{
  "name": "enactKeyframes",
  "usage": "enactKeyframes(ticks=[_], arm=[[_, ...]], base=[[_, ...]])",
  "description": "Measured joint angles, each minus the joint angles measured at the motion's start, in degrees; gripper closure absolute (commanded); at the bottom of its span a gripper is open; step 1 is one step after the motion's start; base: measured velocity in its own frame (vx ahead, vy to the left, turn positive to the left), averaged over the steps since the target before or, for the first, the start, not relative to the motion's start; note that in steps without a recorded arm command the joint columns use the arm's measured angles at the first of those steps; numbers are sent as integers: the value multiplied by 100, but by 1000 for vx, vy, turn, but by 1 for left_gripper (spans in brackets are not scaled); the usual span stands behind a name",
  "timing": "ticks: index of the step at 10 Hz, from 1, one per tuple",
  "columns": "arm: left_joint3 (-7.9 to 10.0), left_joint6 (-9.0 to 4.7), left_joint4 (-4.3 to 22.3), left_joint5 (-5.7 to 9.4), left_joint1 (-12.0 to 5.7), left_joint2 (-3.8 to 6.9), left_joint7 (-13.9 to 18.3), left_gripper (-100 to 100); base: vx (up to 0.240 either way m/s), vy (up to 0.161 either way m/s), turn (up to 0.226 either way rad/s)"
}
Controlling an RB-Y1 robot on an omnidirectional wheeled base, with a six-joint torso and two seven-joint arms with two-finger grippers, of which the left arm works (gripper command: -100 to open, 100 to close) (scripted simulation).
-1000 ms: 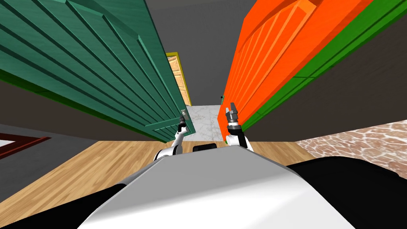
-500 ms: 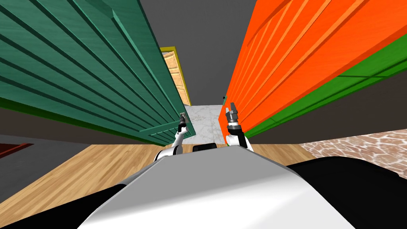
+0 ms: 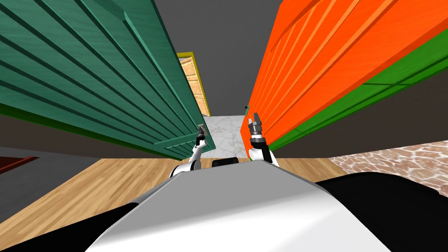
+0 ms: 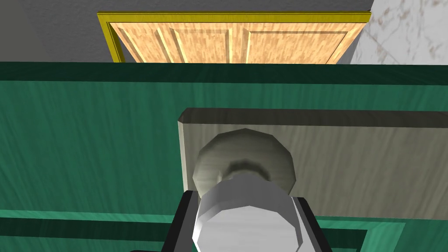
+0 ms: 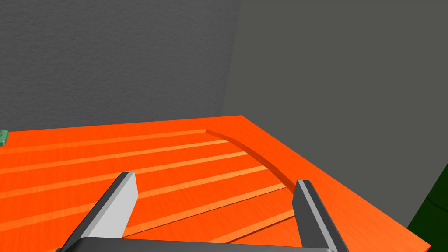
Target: Push the door open
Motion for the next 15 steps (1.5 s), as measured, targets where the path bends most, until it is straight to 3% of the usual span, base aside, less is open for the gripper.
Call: enactKeyframes(ticks=[3, 5, 6, 7, 9, 10, 11, 14, 15], arm=[[63, 42, -51, 22, 105, -20, -58, 100], [133, 38, 8, 59, 49, 63, -77, 100], [171, 67, -92, 73, 93, 71, -92, 100], [220, -24, 96, 94, -10, 119, -106, 100], [285, -32, 30, 129, 46, 170, -112, 100], [342, -90, 178, 155, -40, 224, -125, 100], [387, -14, -4, 168, 26, 218, -160, 100], [548, 27, 44, 247, 25, 298, -201, 100], [618, -29, 78, 269, 15, 295, -240, 100]], base=[[133, -22, 23], [165, -43, 27], [188, -39, 50], [202, -38, 29], [182, -25, 30], [123, -47, 17], [150, -28, 36], [201, -54, 62], [187, -49, 54]])
